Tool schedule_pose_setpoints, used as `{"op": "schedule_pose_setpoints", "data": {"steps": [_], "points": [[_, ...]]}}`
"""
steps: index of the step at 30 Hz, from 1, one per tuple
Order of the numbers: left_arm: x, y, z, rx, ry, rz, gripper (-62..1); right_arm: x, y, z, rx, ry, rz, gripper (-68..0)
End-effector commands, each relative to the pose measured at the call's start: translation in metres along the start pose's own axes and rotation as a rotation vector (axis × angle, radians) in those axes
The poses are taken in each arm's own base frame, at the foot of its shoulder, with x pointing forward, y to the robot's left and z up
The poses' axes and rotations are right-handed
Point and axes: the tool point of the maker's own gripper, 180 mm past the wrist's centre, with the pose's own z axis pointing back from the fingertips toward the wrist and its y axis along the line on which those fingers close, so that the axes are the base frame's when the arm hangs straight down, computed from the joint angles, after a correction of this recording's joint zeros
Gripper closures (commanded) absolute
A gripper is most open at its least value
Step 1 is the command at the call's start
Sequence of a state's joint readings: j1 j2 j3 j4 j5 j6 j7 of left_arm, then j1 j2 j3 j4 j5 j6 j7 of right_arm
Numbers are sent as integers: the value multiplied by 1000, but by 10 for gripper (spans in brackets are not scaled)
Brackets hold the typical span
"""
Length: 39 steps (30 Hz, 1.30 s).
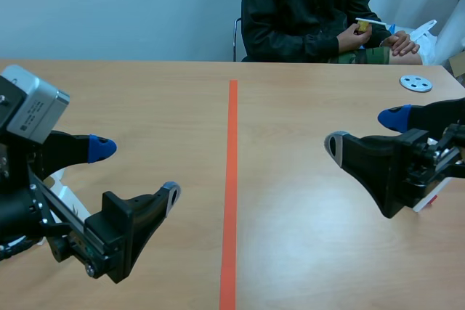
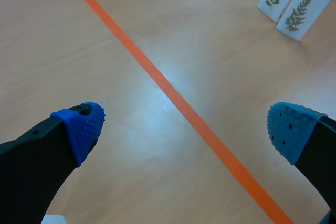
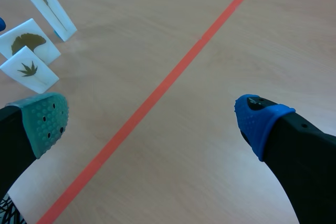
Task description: Sort the leaf by its shape. The table is split by an orange tape line. A compound leaf with several leaflets goes to the left side, a simple leaf with one blade goes to the right side. Return to the home posture when a red brick is placed on the table.
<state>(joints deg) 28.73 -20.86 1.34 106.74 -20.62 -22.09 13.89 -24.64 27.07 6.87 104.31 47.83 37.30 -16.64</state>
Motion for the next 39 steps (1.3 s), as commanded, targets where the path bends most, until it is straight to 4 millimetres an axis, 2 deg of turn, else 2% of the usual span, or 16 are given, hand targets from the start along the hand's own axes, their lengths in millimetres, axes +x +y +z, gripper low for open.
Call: {"op": "schedule_pose_setpoints", "data": {"steps": [1,5,11,39], "points": [[6,1,1,-1,-24,-1,-623,13,-2,1,-4,-36,21,-679],[7,0,1,-2,-28,7,-623,11,-4,1,-17,-30,25,-679],[7,0,1,-2,-26,7,-623,7,-19,1,-101,-5,32,-679],[7,0,1,-2,-26,7,-623,2,-25,2,-134,20,55,-679]]}}
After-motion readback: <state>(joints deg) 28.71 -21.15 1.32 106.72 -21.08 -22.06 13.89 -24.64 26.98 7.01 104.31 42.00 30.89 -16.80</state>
